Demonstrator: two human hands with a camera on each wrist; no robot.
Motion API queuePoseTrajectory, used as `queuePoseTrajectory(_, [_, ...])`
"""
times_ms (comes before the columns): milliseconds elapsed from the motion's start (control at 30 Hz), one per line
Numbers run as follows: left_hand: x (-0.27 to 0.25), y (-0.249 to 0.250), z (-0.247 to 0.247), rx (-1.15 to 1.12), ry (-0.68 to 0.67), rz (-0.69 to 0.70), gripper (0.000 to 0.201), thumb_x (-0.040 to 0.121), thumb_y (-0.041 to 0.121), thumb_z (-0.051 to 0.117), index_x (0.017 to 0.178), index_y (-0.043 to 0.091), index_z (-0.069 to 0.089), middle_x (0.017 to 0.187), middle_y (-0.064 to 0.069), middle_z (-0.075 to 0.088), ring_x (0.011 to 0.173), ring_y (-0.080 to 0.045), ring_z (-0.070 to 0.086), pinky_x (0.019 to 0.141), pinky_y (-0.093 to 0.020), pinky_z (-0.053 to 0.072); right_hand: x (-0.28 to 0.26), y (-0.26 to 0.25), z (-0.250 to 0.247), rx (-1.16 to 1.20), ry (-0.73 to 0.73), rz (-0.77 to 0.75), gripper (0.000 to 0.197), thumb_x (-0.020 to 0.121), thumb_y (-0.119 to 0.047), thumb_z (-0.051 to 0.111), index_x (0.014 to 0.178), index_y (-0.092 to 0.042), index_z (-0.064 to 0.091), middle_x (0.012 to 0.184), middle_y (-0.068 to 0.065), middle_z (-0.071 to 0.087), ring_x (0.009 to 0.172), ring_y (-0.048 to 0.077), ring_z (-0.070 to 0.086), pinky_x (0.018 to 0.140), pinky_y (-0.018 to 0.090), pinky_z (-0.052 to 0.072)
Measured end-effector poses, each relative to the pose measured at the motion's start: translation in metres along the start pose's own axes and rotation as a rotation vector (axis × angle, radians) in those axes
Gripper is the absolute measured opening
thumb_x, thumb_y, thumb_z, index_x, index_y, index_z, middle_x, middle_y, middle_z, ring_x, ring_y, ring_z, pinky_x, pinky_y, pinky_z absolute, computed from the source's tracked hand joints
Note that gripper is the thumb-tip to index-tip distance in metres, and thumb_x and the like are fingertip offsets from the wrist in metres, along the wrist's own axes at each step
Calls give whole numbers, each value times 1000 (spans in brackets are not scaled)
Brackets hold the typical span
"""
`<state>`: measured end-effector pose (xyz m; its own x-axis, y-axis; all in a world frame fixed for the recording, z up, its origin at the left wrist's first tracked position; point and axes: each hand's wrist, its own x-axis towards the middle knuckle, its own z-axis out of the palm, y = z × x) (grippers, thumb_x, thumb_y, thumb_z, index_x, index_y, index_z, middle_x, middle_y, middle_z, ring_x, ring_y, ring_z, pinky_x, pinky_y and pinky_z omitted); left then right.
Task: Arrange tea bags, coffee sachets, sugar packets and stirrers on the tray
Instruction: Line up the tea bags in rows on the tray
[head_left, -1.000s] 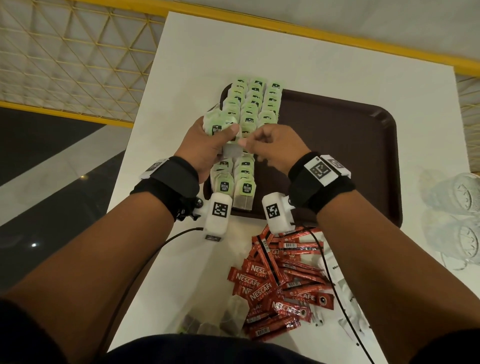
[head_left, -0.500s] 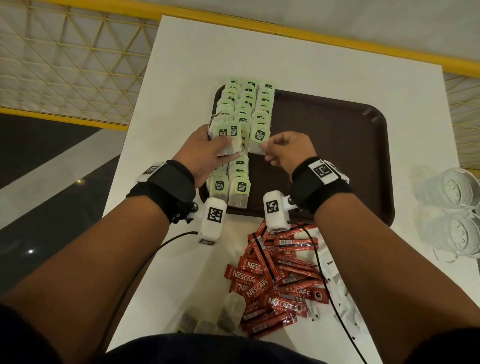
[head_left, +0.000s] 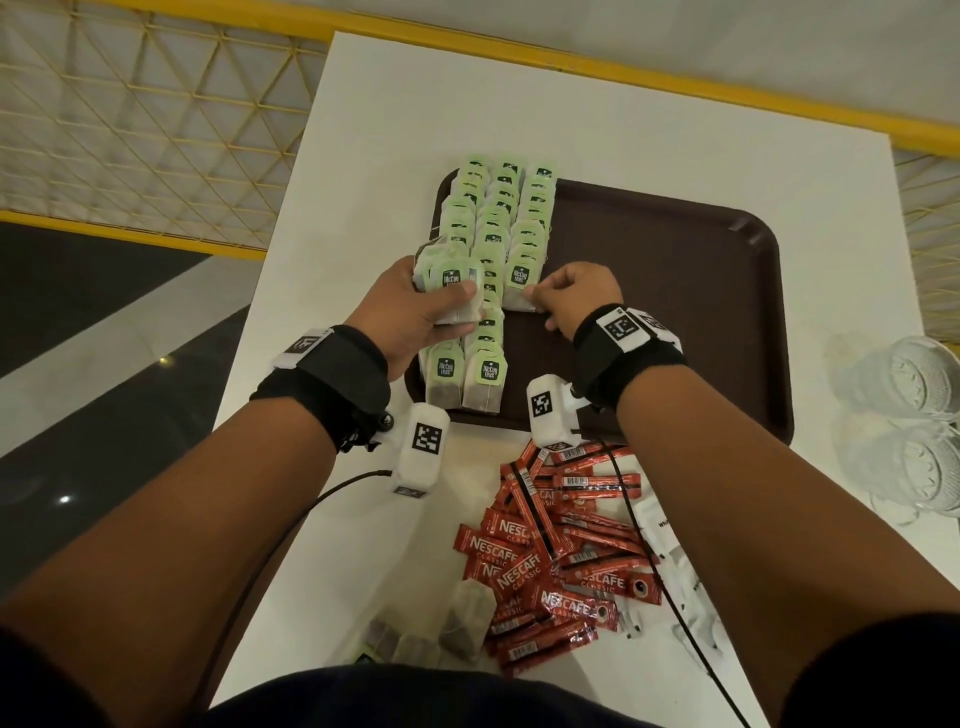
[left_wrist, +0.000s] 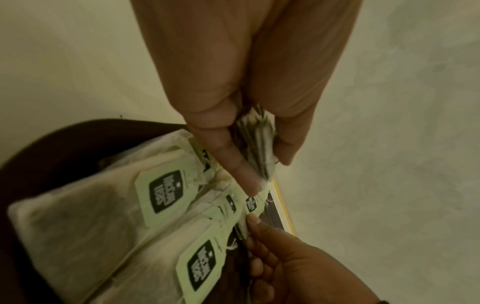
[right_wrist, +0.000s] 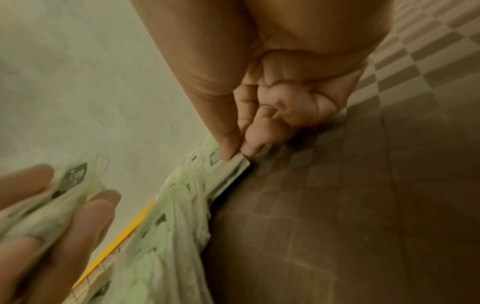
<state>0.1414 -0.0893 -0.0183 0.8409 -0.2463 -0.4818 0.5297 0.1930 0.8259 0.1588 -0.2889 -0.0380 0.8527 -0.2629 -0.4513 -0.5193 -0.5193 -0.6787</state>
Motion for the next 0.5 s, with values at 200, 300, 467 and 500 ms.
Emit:
queuePoseTrajectory(200, [0, 1, 0, -136, -53, -102, 41, 97, 2, 47, 138, 7, 45, 132, -15, 60, 114, -34, 64, 86, -36, 58, -10, -2, -1, 14, 98, -135, 30, 85, -44, 69, 82, -15, 61, 85, 8, 70, 70, 21, 65, 68, 37, 56])
queuePoseTrajectory(300, [-1, 2, -1, -90, -85, -61, 41, 99, 0, 47, 139, 6, 44, 132, -17, 60, 115, -33, 64, 89, -36, 58, -25, -12, 1, 141, -41, -172, 38, 88, -41, 67, 95, -4, 65, 88, 11, 71, 62, 12, 57, 57, 27, 50])
queuePoseTrajectory(467, [-3, 4, 3, -8, -109, -44, 37, 99, 1, 48, 136, 8, 47, 128, -14, 63, 110, -28, 67, 84, -33, 58, -37, -20, 8, 244, -179, -233, 13, 87, -24, 72, 88, -14, 65, 79, 6, 67, 61, 9, 58, 54, 22, 49])
queuePoseTrajectory(500, [-3, 4, 4, 11, -115, -47, 37, 99, 1, 48, 135, 8, 47, 128, -14, 64, 109, -27, 67, 85, -34, 58, -37, -19, 9, 255, -174, -242, 11, 86, -21, 73, 85, -16, 64, 76, 4, 65, 59, 8, 58, 53, 21, 49])
